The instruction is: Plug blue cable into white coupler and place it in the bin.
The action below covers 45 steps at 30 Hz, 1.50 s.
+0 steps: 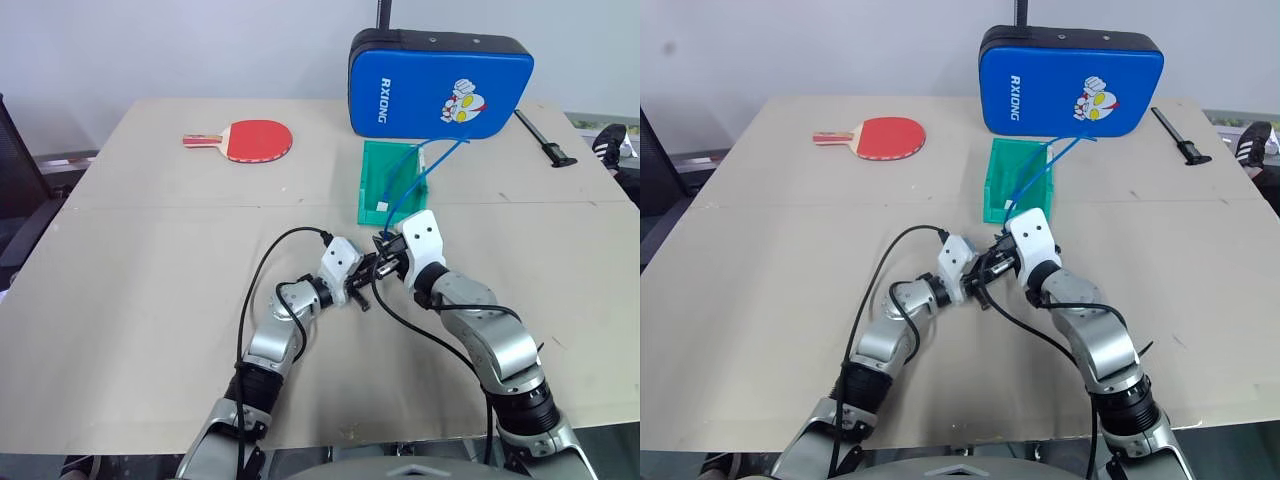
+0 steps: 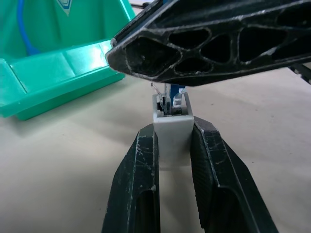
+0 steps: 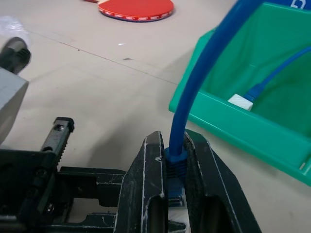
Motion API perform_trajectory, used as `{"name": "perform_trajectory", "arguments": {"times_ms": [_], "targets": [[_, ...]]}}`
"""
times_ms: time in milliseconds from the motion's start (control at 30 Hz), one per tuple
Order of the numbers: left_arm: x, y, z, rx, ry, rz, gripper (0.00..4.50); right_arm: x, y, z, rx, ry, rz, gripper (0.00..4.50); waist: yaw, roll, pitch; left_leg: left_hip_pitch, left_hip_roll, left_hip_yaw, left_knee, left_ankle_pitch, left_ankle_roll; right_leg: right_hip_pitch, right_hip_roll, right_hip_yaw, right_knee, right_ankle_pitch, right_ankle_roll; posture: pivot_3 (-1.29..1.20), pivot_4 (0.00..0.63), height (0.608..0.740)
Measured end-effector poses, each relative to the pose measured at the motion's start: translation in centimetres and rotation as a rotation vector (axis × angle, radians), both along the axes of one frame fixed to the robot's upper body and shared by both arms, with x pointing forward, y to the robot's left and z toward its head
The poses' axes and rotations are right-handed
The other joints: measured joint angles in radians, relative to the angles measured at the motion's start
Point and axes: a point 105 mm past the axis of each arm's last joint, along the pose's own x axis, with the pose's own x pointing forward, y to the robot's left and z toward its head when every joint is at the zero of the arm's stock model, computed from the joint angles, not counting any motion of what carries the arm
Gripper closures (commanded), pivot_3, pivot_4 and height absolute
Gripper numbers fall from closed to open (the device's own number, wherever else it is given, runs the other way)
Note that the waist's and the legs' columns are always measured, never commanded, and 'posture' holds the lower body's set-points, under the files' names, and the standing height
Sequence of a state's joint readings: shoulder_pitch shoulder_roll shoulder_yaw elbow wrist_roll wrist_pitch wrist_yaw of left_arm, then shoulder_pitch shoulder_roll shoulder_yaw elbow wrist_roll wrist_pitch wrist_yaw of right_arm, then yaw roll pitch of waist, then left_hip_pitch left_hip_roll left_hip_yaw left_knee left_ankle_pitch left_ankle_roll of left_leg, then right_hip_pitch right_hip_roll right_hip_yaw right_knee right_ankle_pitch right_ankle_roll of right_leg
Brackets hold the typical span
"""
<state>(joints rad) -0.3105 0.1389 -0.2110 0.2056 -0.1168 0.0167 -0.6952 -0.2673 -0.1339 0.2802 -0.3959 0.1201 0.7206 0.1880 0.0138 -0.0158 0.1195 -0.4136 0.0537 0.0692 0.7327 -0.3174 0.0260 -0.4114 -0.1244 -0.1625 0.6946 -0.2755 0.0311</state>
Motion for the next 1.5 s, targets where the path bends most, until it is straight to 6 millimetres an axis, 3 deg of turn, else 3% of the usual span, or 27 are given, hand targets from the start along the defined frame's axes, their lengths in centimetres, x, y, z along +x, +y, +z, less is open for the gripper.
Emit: {"name": "perform_trajectory", "arguments": {"times_ms": [667, 700, 767, 833, 933, 1233, 1400, 1500], "targets": [[-0.4, -0.3, -1.0, 0.008, 0.067, 0.035, 4.21, 0.0, -0.3, -2.7, 0.062, 0.046, 0.050, 4.50, -0.002, 0.007, -0.027, 0.002, 0.000, -0.003, -0.001, -0.001, 0.001, 0.000, 0.000, 0.002, 0.000, 0.000, 0.000, 0.00, 0.150, 0.663], [-0.4, -0.2, -0.9, 0.008, 0.067, 0.037, 3.41, 0.0, -0.3, -2.7, 0.065, 0.040, 0.052, 4.50, -0.002, 0.006, -0.027, 0.002, 0.000, -0.002, -0.001, -0.001, 0.001, 0.000, 0.000, 0.002, 0.000, 0.000, 0.000, 0.00, 0.150, 0.663], [-0.3, -0.2, -0.5, -0.025, 0.056, 0.043, 2.79, 0.1, -0.5, -2.9, 0.073, 0.037, 0.044, 4.50, -0.002, 0.006, -0.027, 0.002, 0.000, -0.003, -0.001, -0.001, 0.001, 0.000, 0.000, 0.002, 0.000, 0.000, 0.000, 0.00, 0.150, 0.663], [-0.3, -0.3, -0.2, -0.046, 0.046, 0.045, 1.66, 0.3, -0.6, -3.0, 0.077, 0.027, 0.039, 4.50, -0.002, 0.004, -0.028, 0.003, 0.000, -0.003, 0.000, -0.001, 0.001, 0.001, 0.000, 0.002, 0.001, 0.000, 0.000, 0.00, 0.150, 0.663], [-0.2, -0.1, -0.1, -0.040, 0.033, 0.045, 0.37, 0.4, -0.9, -3.1, 0.086, -0.001, 0.030, 4.50, -0.002, 0.004, -0.028, 0.002, 0.000, -0.004, 0.000, -0.001, 0.001, 0.001, 0.000, 0.002, 0.001, 0.000, 0.000, 0.00, 0.150, 0.663], [-0.6, 1.6, -1.0, 0.029, 0.021, 0.042, 0.37, 0.2, -0.9, -2.6, 0.100, -0.085, 0.037, 4.50, -0.002, 0.004, -0.025, 0.001, 0.000, -0.004, 0.001, -0.001, 0.001, 0.000, 0.000, 0.002, 0.001, 0.000, 0.000, 0.00, 0.150, 0.663], [-2.0, 3.8, -0.8, 0.103, 0.000, 0.034, 0.37, 0.2, -1.0, -1.8, 0.095, -0.103, 0.067, 4.50, -0.005, 0.008, -0.017, -0.001, 0.001, -0.004, 0.000, -0.001, 0.001, -0.002, 0.000, 0.002, 0.001, 0.000, 0.000, 0.00, 0.150, 0.663], [-2.7, 5.7, 0.3, 0.121, 0.003, 0.058, 0.37, 0.6, -1.3, -0.2, 0.077, -0.135, 0.117, 4.50, -0.005, 0.008, -0.006, -0.002, 0.001, -0.004, 0.000, -0.001, 0.001, -0.003, 0.000, 0.002, 0.000, 0.000, 0.000, 0.00, 0.150, 0.663]]}}
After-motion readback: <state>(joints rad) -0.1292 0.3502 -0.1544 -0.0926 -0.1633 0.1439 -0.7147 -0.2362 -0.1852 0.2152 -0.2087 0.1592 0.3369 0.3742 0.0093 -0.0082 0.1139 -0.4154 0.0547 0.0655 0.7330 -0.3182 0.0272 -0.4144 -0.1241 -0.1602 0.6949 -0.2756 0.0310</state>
